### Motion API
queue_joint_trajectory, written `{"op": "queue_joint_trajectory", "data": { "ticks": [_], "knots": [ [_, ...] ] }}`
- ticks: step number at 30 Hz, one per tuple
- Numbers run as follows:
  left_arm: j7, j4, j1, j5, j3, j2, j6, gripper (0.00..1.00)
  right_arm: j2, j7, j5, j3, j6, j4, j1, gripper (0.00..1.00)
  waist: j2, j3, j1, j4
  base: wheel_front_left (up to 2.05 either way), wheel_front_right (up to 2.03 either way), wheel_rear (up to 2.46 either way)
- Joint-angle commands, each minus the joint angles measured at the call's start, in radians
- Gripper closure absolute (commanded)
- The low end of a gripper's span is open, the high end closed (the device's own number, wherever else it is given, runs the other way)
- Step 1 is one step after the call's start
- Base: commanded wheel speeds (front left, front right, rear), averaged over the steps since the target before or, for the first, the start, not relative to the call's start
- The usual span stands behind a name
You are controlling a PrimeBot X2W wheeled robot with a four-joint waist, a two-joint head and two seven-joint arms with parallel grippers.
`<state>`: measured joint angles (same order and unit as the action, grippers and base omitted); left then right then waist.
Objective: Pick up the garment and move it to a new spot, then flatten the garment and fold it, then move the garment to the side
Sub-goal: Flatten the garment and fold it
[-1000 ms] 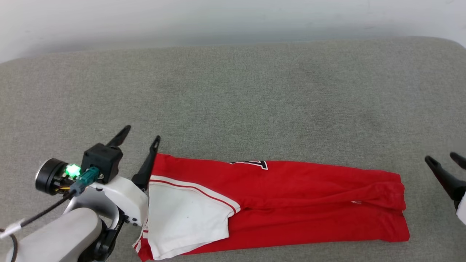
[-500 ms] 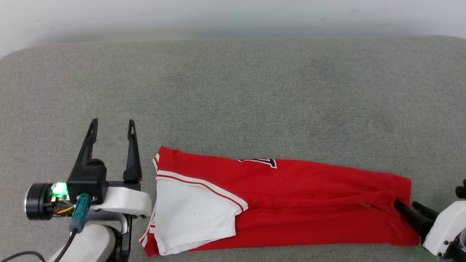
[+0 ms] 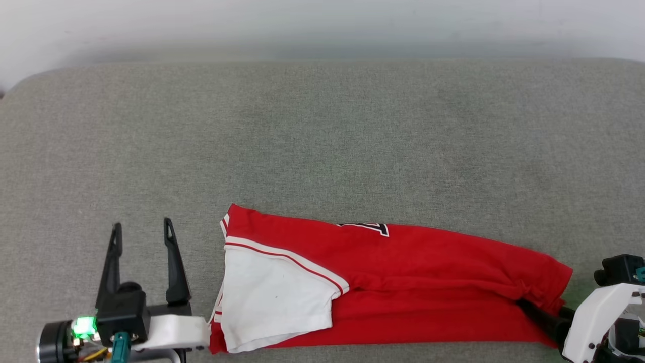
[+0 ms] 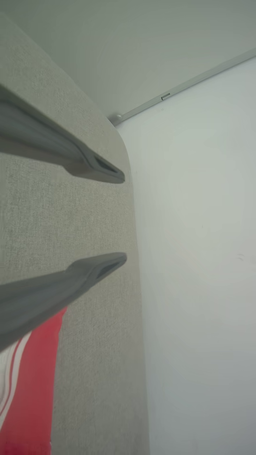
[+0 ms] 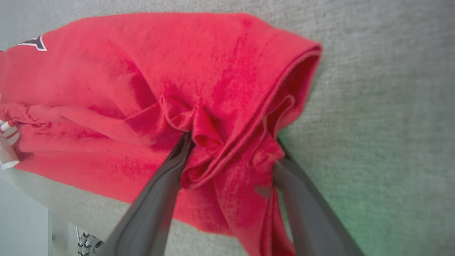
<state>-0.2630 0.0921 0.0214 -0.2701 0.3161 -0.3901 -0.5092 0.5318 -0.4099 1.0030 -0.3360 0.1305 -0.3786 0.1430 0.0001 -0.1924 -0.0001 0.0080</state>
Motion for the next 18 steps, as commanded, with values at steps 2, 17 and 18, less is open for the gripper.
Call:
{"op": "queue_joint_trajectory", "data": {
  "ticks": [2, 17, 18],
  "knots": [
    [-0.002, -0.003, -0.032, 0.028, -0.024, 0.029, 0.024, 0.00, -0.076, -0.055, 0.009, -0.084, 0.000, -0.051, -0.048, 0.27, -0.0001, 0.007, 0.0001, 0.003, 0.00, 0.00, 0.00],
    [-0.002, -0.042, -0.127, 0.152, -0.136, 0.159, 0.163, 0.00, 0.126, -0.066, 0.011, -0.035, -0.001, -0.027, 0.048, 1.00, -0.0001, 0.077, 0.0001, -0.002, 0.00, 0.00, 0.00],
    [-0.002, -0.043, -0.131, 0.158, -0.141, 0.164, 0.171, 0.00, 0.142, -0.070, 0.010, -0.030, -0.001, -0.026, 0.051, 1.00, -0.0001, 0.082, 0.0001, -0.002, 0.00, 0.00, 0.00]
  ]
}}
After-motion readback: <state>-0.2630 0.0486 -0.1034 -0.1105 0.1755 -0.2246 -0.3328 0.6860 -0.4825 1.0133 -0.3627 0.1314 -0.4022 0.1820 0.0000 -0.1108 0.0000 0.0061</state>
